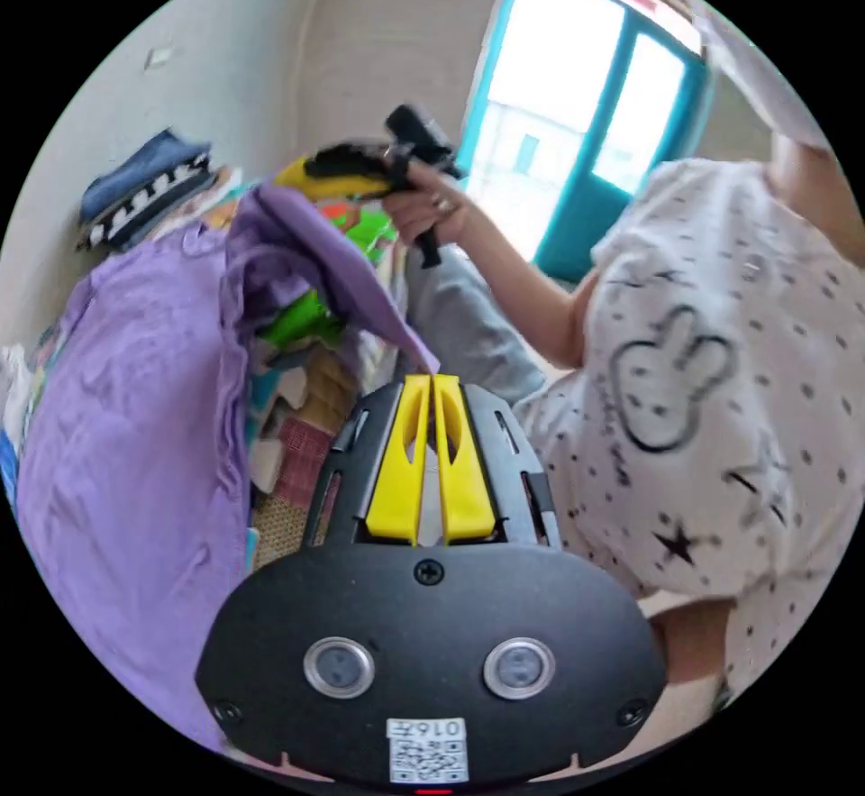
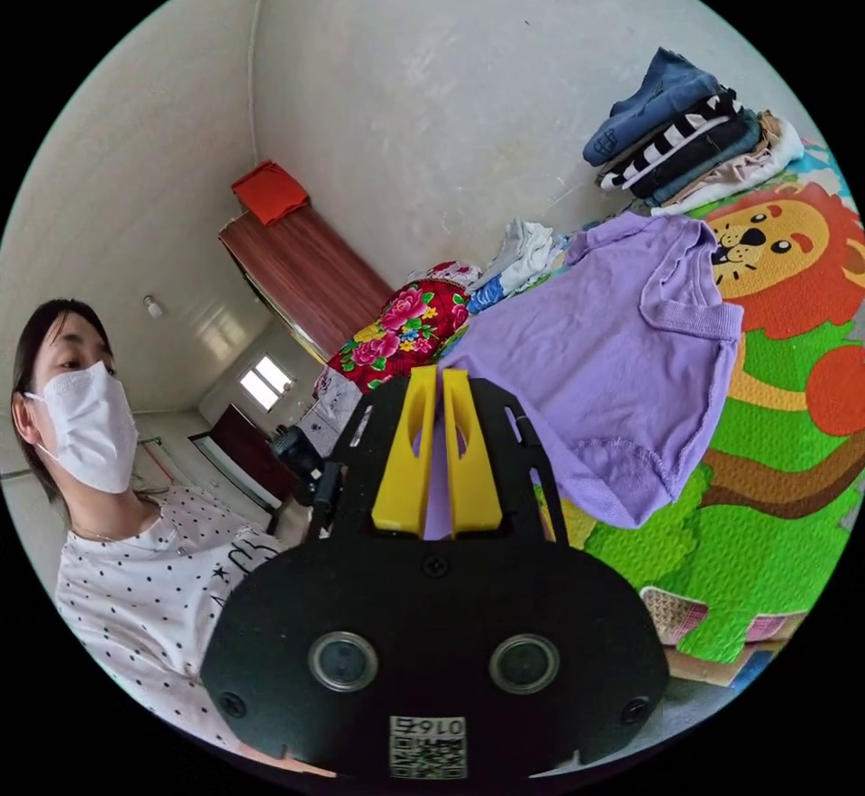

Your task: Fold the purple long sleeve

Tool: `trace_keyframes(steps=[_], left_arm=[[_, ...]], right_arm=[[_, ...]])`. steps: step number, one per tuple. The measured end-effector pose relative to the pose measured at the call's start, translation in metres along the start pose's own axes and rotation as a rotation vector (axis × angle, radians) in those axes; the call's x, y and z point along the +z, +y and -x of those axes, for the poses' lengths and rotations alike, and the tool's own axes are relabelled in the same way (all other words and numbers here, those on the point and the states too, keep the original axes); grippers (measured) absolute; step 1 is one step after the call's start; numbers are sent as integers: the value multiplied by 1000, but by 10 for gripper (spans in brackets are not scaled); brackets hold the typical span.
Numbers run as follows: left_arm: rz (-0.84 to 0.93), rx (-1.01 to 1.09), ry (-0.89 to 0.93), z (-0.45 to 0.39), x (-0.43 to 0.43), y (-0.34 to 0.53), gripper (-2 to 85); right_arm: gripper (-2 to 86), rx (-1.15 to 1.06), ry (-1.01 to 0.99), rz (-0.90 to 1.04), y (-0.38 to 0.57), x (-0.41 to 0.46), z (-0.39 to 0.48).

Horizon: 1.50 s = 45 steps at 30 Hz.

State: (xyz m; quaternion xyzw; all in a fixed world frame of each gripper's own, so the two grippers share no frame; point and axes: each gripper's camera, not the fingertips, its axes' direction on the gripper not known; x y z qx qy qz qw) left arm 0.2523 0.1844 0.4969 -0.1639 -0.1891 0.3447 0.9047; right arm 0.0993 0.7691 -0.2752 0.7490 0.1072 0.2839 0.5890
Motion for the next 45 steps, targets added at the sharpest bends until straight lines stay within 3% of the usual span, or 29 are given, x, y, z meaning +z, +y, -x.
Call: trace_keyframes(steps=[3, 7, 11, 13, 16, 18, 24, 27, 34, 40, 45], left_arm=[[-201, 166, -45, -7, -61, -7, -10], [-291, 84, -248, 43, -115, -39, -10], [36, -107, -917, 135, -124, -110, -9], [162, -281, -1077, 181, -127, -123, -9], [158, -498, -965, 230, -143, -110, -10], [55, -612, -817, 242, -151, -79, -9], [-31, -695, -336, 224, -107, 14, 2], [-55, -709, -209, 200, -81, 50, 31], [-242, -773, -206, 168, -81, 98, 70], [-270, -751, -201, 165, -80, 90, 72], [-228, -717, -236, 164, -71, 74, 74]], right_arm=[[8, -50, 24, 58, 13, -5, 2], [11, -52, -41, 82, 25, -13, -2], [7, 1, -50, 55, 28, -15, -2], [4, 4, 30, 100, 27, -12, 4], [3, -2, 171, 125, 29, -11, 14], [3, -5, 204, 121, 28, -12, 18], [9, -54, 294, 116, 11, -16, 30], [24, -100, 414, 115, -2, -15, 36], [112, -263, 698, 234, -52, 9, 32], [124, -308, 601, 443, -108, 26, 3], [118, -287, 529, 465, -137, 30, -6]])
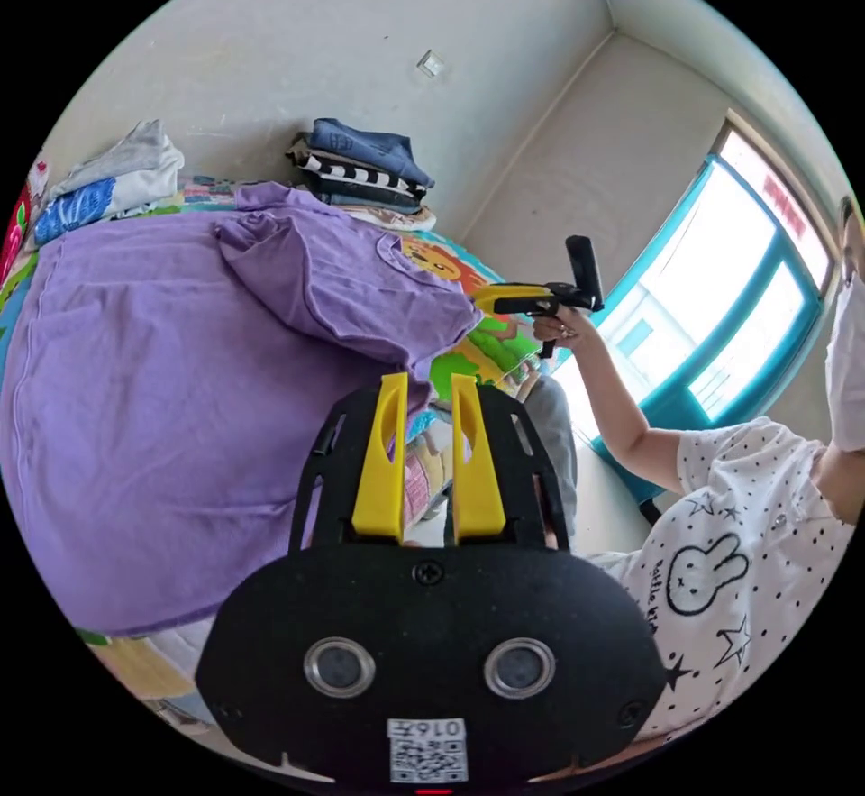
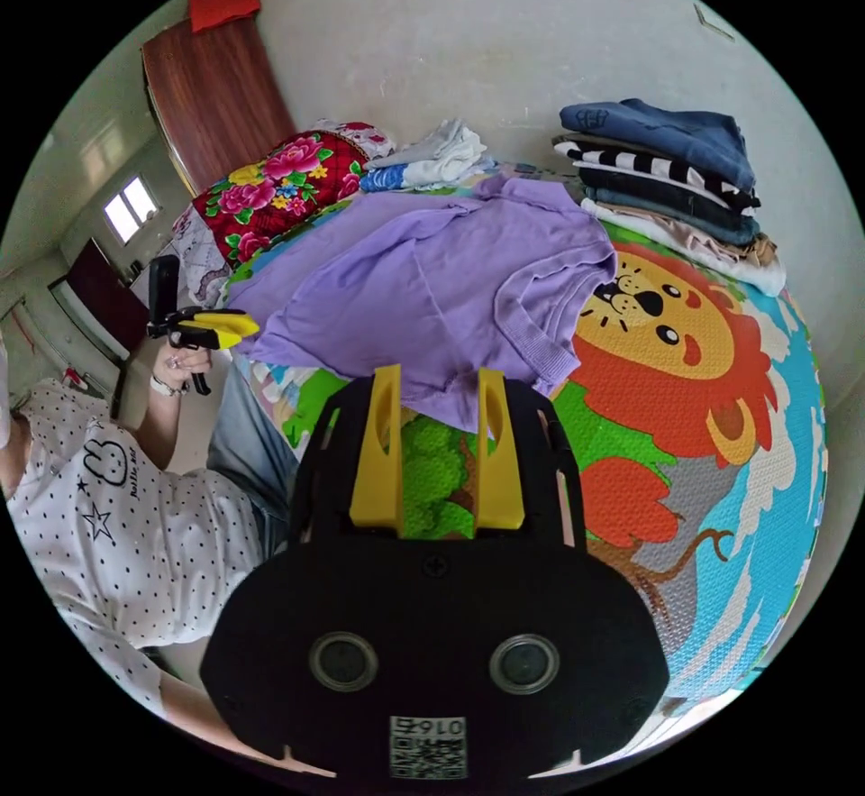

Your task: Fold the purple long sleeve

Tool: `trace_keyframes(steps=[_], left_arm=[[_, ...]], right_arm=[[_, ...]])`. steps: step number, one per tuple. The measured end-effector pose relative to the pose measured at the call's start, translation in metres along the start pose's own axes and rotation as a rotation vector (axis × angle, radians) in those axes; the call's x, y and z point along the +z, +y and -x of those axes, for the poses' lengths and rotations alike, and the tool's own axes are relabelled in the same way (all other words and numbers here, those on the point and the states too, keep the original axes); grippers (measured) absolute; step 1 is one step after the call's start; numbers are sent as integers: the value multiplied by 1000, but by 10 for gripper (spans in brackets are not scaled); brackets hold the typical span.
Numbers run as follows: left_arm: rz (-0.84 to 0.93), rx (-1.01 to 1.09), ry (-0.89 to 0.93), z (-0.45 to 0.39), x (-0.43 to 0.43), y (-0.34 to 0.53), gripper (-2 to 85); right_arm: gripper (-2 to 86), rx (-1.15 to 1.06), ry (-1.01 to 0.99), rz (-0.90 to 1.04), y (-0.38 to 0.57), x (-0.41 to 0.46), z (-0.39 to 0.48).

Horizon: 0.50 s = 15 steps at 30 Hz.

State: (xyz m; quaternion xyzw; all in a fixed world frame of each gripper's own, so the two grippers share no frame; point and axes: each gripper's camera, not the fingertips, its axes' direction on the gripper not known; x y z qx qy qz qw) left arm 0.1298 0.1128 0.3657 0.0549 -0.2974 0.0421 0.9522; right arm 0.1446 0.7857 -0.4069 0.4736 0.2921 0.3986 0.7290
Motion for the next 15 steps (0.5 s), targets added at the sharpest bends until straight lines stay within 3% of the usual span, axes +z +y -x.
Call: trace_keyframes(steps=[3, 7, 9, 15], left_arm=[[44, -35, -72, 0, 13, -8, 75], [-1, -93, -79, 5, 18, -11, 55], [-24, -46, -2, 1, 20, -12, 15], [-48, 85, 1, -18, 15, 2, -3]], right_arm=[[113, -19, 93, 27, -14, 5, -8], [87, -43, 9, 88, -28, 11, -27], [62, -51, -14, 104, -29, 10, -35], [13, -59, -103, 41, -18, -16, -65]])
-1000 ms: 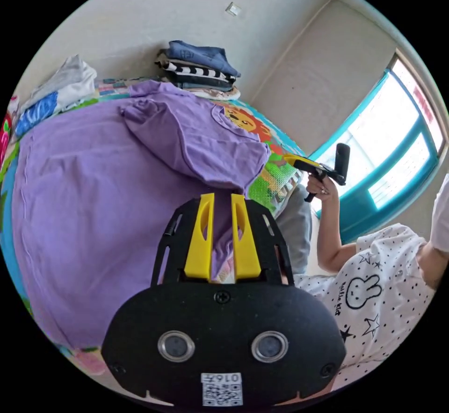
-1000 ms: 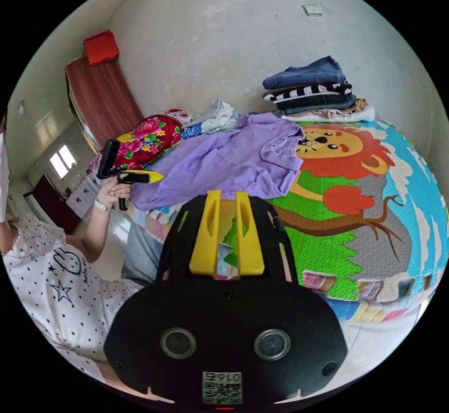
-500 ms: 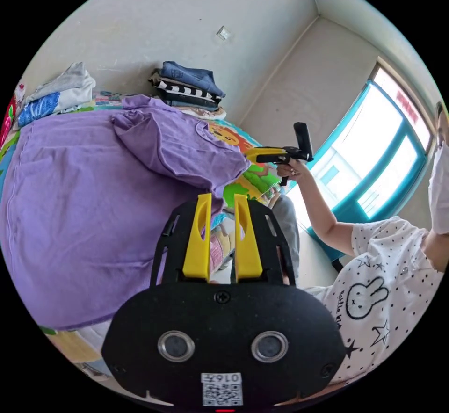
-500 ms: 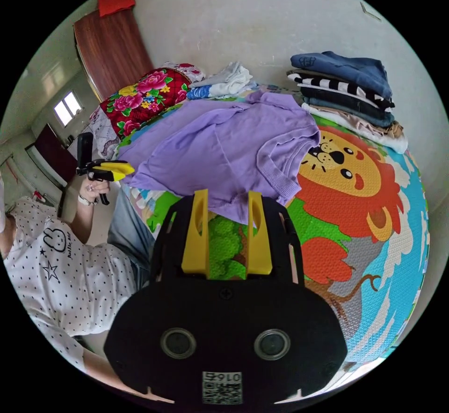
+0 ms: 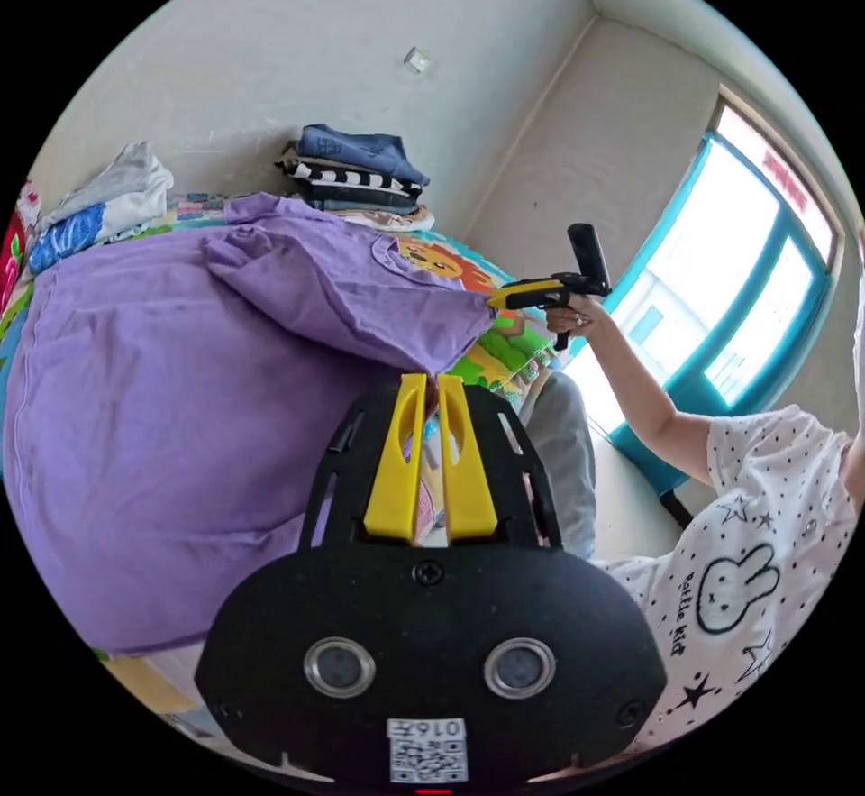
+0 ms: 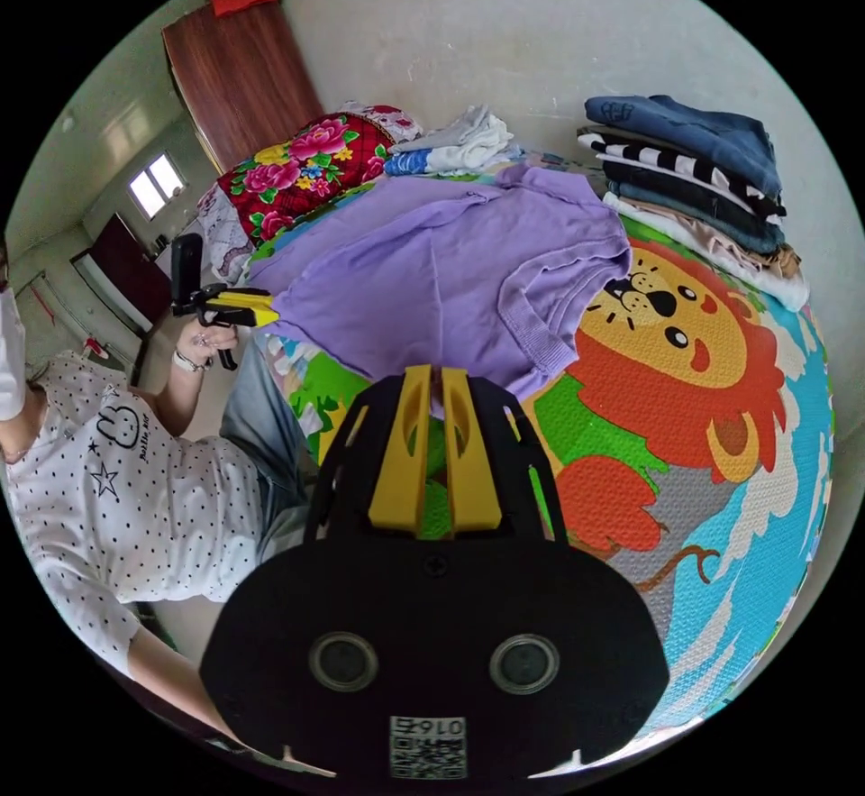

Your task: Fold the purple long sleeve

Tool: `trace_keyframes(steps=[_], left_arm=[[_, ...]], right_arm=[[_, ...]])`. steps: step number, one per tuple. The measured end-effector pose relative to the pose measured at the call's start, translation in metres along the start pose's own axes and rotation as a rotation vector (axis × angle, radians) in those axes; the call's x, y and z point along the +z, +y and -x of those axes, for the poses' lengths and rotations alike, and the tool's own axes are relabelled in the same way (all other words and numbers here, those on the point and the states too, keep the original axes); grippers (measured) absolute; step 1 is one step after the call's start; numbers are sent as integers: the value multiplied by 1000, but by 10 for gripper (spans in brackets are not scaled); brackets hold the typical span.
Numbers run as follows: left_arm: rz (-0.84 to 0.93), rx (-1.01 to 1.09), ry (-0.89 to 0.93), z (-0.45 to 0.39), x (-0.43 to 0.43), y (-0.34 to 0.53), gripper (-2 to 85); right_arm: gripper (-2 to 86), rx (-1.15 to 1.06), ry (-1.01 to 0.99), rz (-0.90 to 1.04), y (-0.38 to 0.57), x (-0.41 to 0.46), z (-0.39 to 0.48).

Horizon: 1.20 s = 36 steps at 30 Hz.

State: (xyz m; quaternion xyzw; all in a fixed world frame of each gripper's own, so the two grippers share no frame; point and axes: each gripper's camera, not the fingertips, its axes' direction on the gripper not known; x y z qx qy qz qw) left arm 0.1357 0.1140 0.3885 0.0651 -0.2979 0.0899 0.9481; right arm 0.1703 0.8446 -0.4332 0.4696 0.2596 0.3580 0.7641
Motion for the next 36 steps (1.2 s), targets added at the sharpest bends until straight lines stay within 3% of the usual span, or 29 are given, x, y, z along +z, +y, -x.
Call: trace_keyframes(steps=[6, 11, 16, 18, 20, 23, 25, 29, 31, 36], left_arm=[[-18, 85, 38, -9, 8, 26, -6], [17, 64, 28, -11, 24, 34, -7], [-37, 125, -12, -24, 21, 32, -7], [48, 104, -17, -21, 38, 33, -6], [62, 66, -16, -19, 44, 35, -5], [15, 56, 13, -18, 26, 33, -1], [-12, 44, -58, -15, 9, 27, 4], [-124, 65, -236, -5, -21, -23, 8], [-137, 64, -266, 6, -16, -63, 17], [57, 3, -344, 63, 70, -197, 71]], right_arm=[[6, -7, -91, -88, 21, -28, -23], [5, 59, -92, 56, 27, -5, -48], [6, 79, -166, -98, 31, -31, -66], [8, 98, -195, -104, 32, -33, -75], [11, 119, -155, 47, 28, -15, -81], [23, 94, -160, 17, 24, -27, -81], [36, 102, -81, 9, 21, -41, -79], [46, 63, 163, -163, -13, -85, -56], [57, 17, 186, -257, -41, -96, -44], [76, -11, 205, -397, -140, -86, -37]])
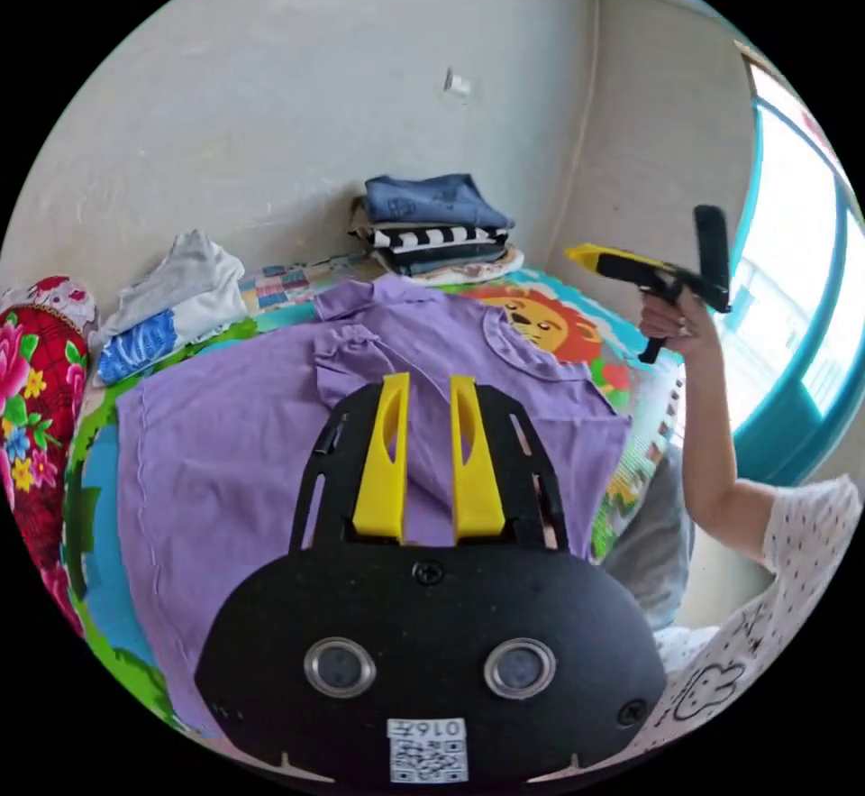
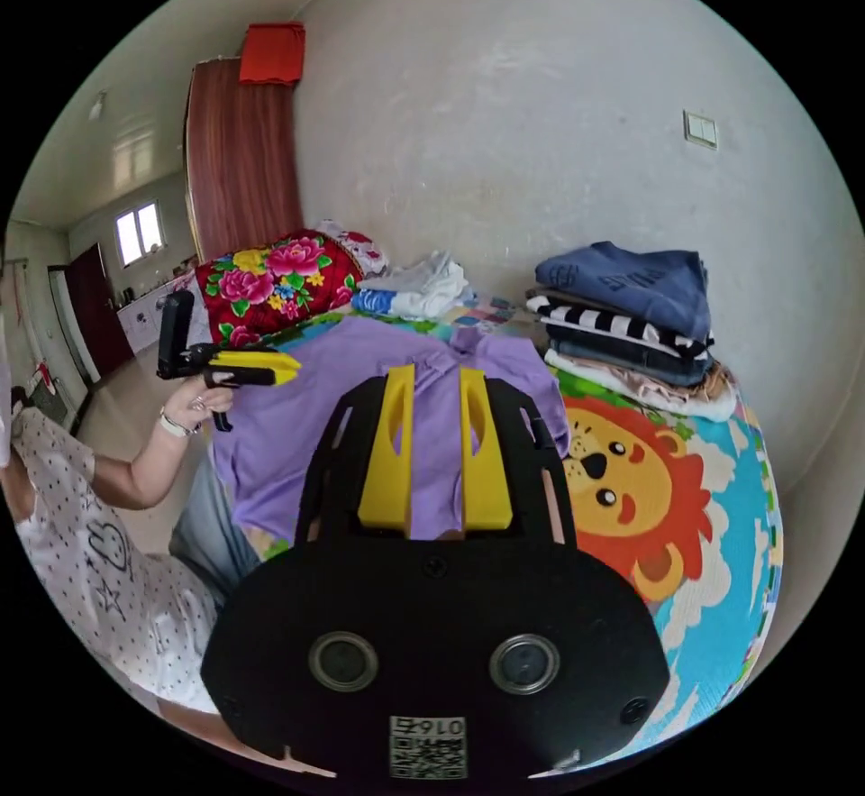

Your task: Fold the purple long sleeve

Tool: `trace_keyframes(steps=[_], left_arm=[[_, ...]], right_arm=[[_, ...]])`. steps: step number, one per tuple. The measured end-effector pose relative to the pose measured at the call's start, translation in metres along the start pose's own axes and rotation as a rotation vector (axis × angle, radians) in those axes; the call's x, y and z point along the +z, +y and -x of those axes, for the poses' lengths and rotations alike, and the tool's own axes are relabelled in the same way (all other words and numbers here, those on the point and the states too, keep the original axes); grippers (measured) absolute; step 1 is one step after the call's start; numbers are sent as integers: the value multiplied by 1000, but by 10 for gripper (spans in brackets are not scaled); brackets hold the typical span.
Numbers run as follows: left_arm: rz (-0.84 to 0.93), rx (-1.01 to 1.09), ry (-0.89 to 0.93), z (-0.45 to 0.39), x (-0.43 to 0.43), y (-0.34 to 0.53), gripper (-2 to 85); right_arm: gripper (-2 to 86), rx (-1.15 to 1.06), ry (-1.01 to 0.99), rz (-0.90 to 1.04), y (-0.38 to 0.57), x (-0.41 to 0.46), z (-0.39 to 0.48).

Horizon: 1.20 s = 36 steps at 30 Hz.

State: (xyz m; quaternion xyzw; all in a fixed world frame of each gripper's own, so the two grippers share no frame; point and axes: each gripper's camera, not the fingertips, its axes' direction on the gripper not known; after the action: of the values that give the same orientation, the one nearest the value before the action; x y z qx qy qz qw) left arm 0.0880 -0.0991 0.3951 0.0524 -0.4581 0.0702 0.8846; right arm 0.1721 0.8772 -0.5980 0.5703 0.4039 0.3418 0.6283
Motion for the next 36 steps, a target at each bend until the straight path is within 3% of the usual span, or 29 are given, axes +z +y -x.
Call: trace_keyframes(steps=[5, 11, 17, 21, 25, 29, 31, 36], left_arm=[[177, -87, -125, 25, 97, -76, 80], [286, 21, -234, 39, 165, -87, 92], [52, -78, -19, 96, 111, -84, -4], [-53, -176, 14, 154, 62, -66, -9], [9, -271, -120, 204, 29, -43, -9], [15, -547, -494, 254, 4, -22, -9], [37, -561, -493, 265, 6, -23, -7], [168, -461, -279, 288, 49, -37, 20]], right_arm=[[78, 17, 24, -18, -102, 66, 0], [63, -39, 8, -95, -137, 123, -3], [12, 36, 144, 19, -158, 177, -25], [1, 21, 23, 40, -174, 213, -29], [2, 35, -127, 113, -198, 275, -28], [9, -8, -157, 247, -224, 349, -5], [15, -62, -160, 313, -232, 382, 12], [63, -128, -248, 460, -244, 470, 49]])
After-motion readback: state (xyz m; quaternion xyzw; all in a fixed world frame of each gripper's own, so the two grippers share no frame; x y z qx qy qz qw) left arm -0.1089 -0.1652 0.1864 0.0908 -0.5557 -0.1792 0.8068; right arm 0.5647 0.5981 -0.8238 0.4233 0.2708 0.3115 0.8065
